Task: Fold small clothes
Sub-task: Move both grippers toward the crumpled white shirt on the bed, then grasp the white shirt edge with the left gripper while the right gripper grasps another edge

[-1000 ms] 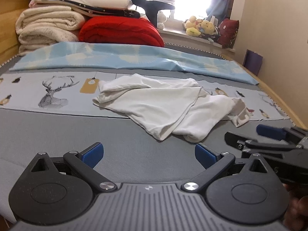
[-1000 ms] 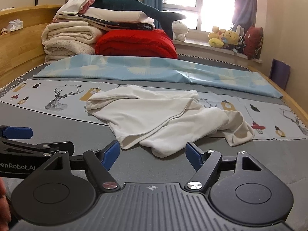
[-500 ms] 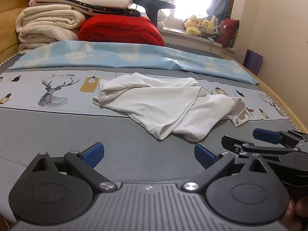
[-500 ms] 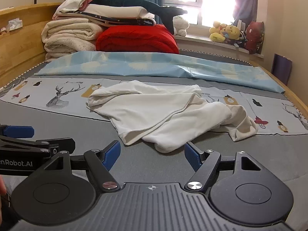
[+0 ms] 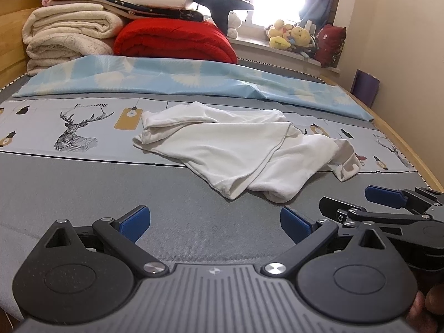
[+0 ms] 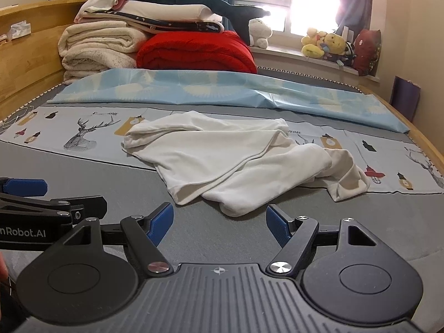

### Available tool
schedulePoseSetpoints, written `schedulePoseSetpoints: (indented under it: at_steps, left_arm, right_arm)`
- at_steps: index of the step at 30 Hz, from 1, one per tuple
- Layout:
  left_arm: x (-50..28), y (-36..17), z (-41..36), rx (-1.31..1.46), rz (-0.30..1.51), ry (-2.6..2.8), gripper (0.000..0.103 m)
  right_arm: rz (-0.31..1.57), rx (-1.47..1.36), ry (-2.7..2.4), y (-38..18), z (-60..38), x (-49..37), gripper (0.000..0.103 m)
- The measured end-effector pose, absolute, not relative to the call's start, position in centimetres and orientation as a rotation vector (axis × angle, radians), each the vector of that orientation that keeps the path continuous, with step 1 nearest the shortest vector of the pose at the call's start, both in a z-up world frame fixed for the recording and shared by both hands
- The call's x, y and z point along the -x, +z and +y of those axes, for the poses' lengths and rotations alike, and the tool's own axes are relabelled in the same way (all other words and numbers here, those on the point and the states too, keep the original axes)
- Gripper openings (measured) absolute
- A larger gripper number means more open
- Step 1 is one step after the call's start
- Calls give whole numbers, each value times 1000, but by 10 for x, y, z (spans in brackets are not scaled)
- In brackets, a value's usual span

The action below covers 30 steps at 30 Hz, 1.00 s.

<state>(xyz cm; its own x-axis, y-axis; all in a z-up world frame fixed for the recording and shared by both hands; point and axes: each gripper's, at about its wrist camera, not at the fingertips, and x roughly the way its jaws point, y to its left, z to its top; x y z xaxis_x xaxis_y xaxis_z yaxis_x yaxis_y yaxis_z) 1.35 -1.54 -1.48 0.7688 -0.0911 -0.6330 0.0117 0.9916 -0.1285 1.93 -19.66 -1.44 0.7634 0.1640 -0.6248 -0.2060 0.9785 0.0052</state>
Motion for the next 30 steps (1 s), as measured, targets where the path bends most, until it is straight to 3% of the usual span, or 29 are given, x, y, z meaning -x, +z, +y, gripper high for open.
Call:
schedulePoseSetpoints:
  at_steps: [9,11,16,18,22,30]
  left_arm:
    - [-11,-13,-16,118,670,-63,96]
    - [-10,-11,-15,125,660,-66,85]
    - [-14,-10,-13,136,671,-87,32]
    - [-17,-8,-13,146,677,-97,24]
    - [-38,-4,-13,147,732,-160,22]
    - [-124,-41,-22,40,800,-228,22]
  right_arm:
    - [655,66,202,-10,-198,-17,72]
    - [648,40,209,-3,-204,-19,60]
    - [539,94,237,27,-225,-37,35]
    - [529,74,216,27,-240,-48,29]
    - [652,35,131,-2,-269,-58,19]
    - [628,101,156,-6,-281,-54,20]
